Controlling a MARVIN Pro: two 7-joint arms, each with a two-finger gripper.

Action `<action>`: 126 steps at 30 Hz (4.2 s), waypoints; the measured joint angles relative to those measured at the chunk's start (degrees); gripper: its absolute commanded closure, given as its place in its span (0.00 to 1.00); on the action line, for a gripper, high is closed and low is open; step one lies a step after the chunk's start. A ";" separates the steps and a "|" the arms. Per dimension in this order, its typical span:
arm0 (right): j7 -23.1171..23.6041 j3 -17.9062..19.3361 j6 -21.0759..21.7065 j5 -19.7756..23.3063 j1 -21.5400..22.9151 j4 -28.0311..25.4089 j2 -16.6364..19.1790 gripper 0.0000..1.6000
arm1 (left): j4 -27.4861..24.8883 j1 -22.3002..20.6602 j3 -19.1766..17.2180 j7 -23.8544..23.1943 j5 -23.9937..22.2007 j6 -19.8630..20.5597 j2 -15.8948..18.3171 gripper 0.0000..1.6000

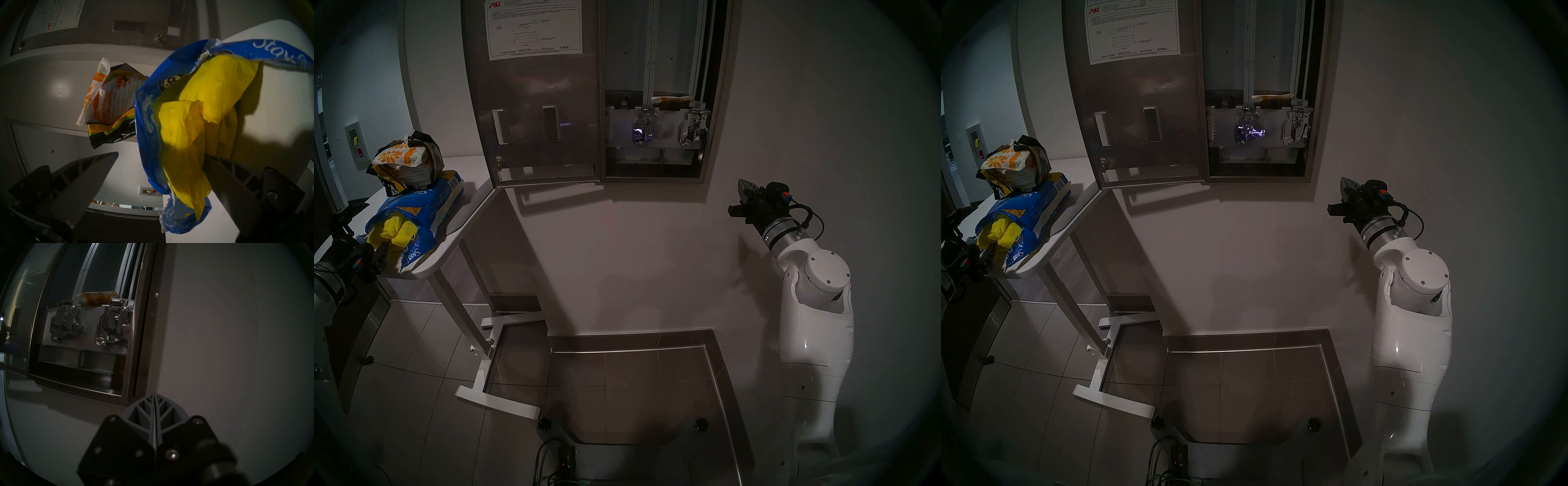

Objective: Open the dispenser door, put the pads inside, close the door

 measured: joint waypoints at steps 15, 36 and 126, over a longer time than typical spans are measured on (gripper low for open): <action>-0.20 -0.15 0.00 0.20 -0.06 0.00 0.21 0.84 | -0.82 -0.05 0.37 0.30 -0.12 -1.54 -1.61 0.51; -0.49 -0.34 0.01 0.47 -0.13 0.00 0.49 0.84 | -0.87 0.37 -0.45 0.08 -0.10 -3.75 -3.51 1.00; -1.55 -1.02 0.01 1.52 -0.46 0.00 1.57 0.84 | -14.06 11.22 -11.96 -11.50 -29.33 -9.21 -20.83 1.00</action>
